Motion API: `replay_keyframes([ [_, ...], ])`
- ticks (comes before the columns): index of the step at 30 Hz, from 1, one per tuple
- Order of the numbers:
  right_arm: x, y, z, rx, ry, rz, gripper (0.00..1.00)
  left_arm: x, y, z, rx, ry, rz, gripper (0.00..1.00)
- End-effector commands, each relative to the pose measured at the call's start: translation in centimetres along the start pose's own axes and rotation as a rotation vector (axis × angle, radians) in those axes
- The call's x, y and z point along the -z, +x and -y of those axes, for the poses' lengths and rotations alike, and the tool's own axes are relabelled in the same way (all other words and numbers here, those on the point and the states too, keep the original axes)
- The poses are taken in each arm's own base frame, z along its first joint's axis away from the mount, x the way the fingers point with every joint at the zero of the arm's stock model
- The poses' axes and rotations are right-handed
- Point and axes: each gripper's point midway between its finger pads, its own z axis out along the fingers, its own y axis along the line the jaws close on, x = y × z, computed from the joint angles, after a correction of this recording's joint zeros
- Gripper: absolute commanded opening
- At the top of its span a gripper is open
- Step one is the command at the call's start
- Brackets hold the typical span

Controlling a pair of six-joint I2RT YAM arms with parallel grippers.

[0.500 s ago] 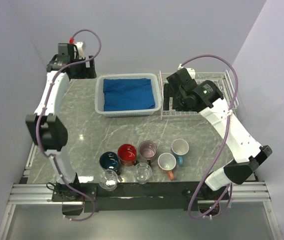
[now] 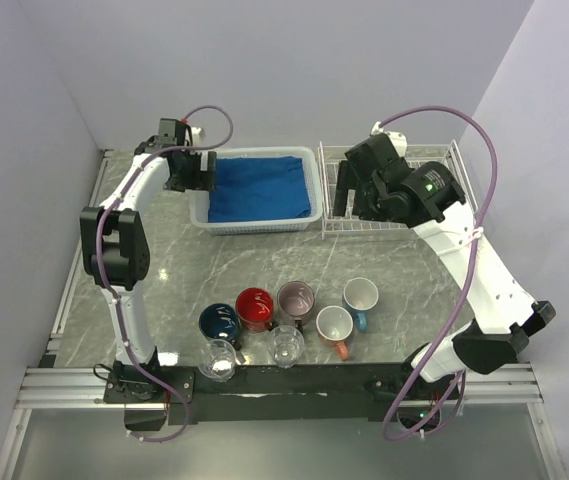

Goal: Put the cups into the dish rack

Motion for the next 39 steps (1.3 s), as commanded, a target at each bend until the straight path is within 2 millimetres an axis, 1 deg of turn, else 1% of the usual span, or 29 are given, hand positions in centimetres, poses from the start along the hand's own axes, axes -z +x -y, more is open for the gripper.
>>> replay_keyframes([
  [1,1.3,-1.7,0.0,-0.022,-0.004,0.047,1.00,-0.6,-0.3,-0.4,0.000,-0.033,0.041,0.94],
  [4,1.9,-2.4,-0.2,-0.022,-0.024,0.069,1.00,-1.4,0.1,-1.0,0.007,-0.056,0.035,0.91],
  [6,2.1,-2.7,-0.2,-0.024,-0.031,0.080,0.97,-1.9,0.2,-1.5,0.012,-0.078,0.036,0.86],
  [7,2.1,-2.8,-0.2,-0.024,-0.032,0.081,0.96,-2.1,0.1,-2.0,0.013,-0.098,0.044,0.76],
  [9,2.2,-2.9,-0.3,-0.027,-0.039,0.083,0.94,-2.4,0.0,-2.5,0.018,-0.109,0.047,0.59],
  [10,2.3,-3.0,-0.3,-0.030,-0.043,0.084,0.93,-2.5,-0.3,-3.1,0.029,-0.123,0.053,0.41],
  [12,2.3,-2.9,-0.5,-0.030,-0.051,0.079,0.93,-2.8,-0.4,-3.7,0.038,-0.132,0.051,0.24],
  [13,2.3,-2.8,-0.5,-0.029,-0.054,0.078,0.93,-2.8,-0.7,-4.0,0.041,-0.133,0.060,0.11],
  [15,2.0,-2.7,-0.5,-0.029,-0.053,0.071,0.93,-2.9,-1.2,-4.3,0.035,-0.141,0.073,0.05],
  [16,2.0,-2.6,-0.6,-0.029,-0.054,0.067,0.92,-2.7,-1.6,-5.2,0.041,-0.177,0.087,0.01],
  [18,1.9,-2.4,-0.7,-0.029,-0.056,0.062,0.92,-2.4,-2.2,-6.2,0.052,-0.207,0.104,0.01],
  [19,1.9,-2.4,-0.7,-0.029,-0.059,0.060,0.92,-2.2,-2.6,-7.3,0.065,-0.226,0.116,0.01],
  [22,1.9,-2.3,-0.7,-0.030,-0.066,0.058,0.92,-1.7,-3.4,-9.6,0.079,-0.280,0.139,0.01],
  [25,1.7,-2.0,-0.9,-0.028,-0.076,0.055,0.92,-0.9,-3.5,-14.2,0.108,-0.369,0.158,0.01],
  [26,1.5,-1.9,-0.9,-0.026,-0.076,0.051,0.92,-0.7,-3.6,-15.2,0.113,-0.387,0.164,0.01],
  [27,1.5,-1.8,-0.9,-0.026,-0.078,0.050,0.92,-0.5,-3.6,-16.3,0.117,-0.413,0.167,0.01],
  [28,1.5,-1.8,-1.0,-0.027,-0.080,0.048,0.92,-0.4,-3.2,-18.4,0.133,-0.442,0.161,0.01],
  [30,1.3,-1.5,-0.9,-0.025,-0.077,0.042,0.91,-0.1,-2.9,-20.5,0.147,-0.472,0.155,0.01],
  [31,1.3,-1.5,-0.9,-0.023,-0.076,0.041,0.92,0.2,-2.5,-22.6,0.141,-0.500,0.146,0.01],
  [33,1.2,-1.4,-0.9,-0.026,-0.074,0.037,0.92,0.8,-2.2,-24.7,0.140,-0.530,0.144,0.01],
  [34,1.2,-1.3,-0.8,-0.027,-0.071,0.038,0.92,1.3,-1.7,-26.3,0.133,-0.552,0.137,0.02],
  [36,1.1,-1.2,-0.8,-0.030,-0.070,0.036,0.92,1.7,-1.4,-27.8,0.120,-0.574,0.132,0.04],
  [37,1.1,-1.1,-0.8,-0.031,-0.071,0.034,0.91,2.1,-1.0,-29.0,0.102,-0.592,0.121,0.05],
  [38,1.0,-1.1,-0.8,-0.032,-0.069,0.030,0.92,2.4,-1.1,-29.5,0.090,-0.605,0.126,0.05],
  [39,1.0,-1.1,-0.8,-0.033,-0.073,0.032,0.92,2.7,-1.1,-30.0,0.077,-0.613,0.127,0.08],
])
